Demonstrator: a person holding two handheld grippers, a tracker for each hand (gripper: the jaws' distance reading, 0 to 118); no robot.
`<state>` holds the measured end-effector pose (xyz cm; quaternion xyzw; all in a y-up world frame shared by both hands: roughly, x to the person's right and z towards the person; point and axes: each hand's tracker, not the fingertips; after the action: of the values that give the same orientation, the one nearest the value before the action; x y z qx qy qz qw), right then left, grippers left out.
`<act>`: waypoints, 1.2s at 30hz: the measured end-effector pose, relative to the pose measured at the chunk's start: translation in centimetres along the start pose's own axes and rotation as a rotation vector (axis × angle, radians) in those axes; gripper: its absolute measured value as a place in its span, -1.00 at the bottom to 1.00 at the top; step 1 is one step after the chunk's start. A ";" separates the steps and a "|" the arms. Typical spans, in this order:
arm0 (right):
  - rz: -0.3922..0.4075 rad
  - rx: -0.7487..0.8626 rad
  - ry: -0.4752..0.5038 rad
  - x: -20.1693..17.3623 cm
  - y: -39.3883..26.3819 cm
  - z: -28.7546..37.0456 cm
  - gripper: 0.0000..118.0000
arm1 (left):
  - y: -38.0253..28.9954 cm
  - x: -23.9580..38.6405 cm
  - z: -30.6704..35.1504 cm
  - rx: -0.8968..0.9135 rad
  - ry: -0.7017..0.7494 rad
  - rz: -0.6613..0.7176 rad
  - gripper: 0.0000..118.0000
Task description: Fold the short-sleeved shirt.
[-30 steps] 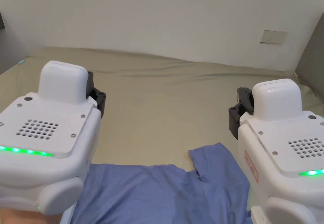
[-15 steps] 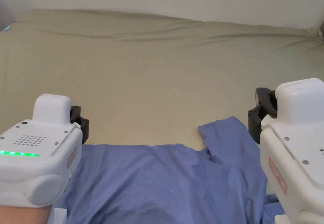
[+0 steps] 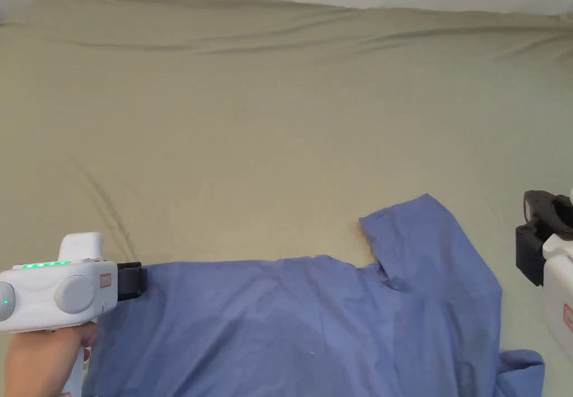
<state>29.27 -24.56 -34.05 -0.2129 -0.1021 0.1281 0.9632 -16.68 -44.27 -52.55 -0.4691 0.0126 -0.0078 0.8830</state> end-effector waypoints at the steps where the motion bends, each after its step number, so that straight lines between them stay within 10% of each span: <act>1: -0.002 -0.007 0.003 0.2 -0.1 -0.2 -1.00 | -0.1 0.3 0.0 -0.003 -0.003 -0.009 0.55; 3: -0.006 -0.026 0.009 0.5 -0.2 -0.7 -1.00 | 0.0 0.5 0.1 0.027 0.009 -0.030 0.38; 7: -0.007 -0.045 0.018 1.0 -0.2 -1.4 -1.00 | 0.6 1.7 1.2 0.059 -0.052 -0.094 -0.98; 13: -0.003 -0.103 0.045 2.4 0.3 -4.1 -1.00 | 1.0 2.7 7.6 0.267 -0.029 -0.171 -0.98; 15: -0.031 -0.143 0.066 3.1 0.2 -6.1 -0.54 | 1.0 2.7 10.8 0.345 -0.028 -0.171 -0.98; 17: -0.060 -0.215 0.094 3.7 -0.3 -8.5 0.61 | 0.8 2.5 13.2 0.400 -0.025 -0.178 -0.98; 21: -0.060 -0.421 0.108 4.3 -4.0 -15.3 1.00 | 0.6 1.8 16.1 0.443 -0.015 -0.186 -0.98; 32: -0.147 -0.703 0.097 4.1 -14.2 -21.5 0.67 | -1.5 -0.3 15.9 0.363 0.032 -0.157 -0.98; 36: -0.110 -0.656 0.304 2.1 -12.5 -20.0 -0.98 | -1.7 -0.3 15.8 0.351 0.037 -0.150 -0.98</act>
<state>38.83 -42.64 -46.06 -0.5213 -0.0048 0.0036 0.8534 -16.52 -32.11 -42.33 -0.3073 -0.0079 -0.0842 0.9479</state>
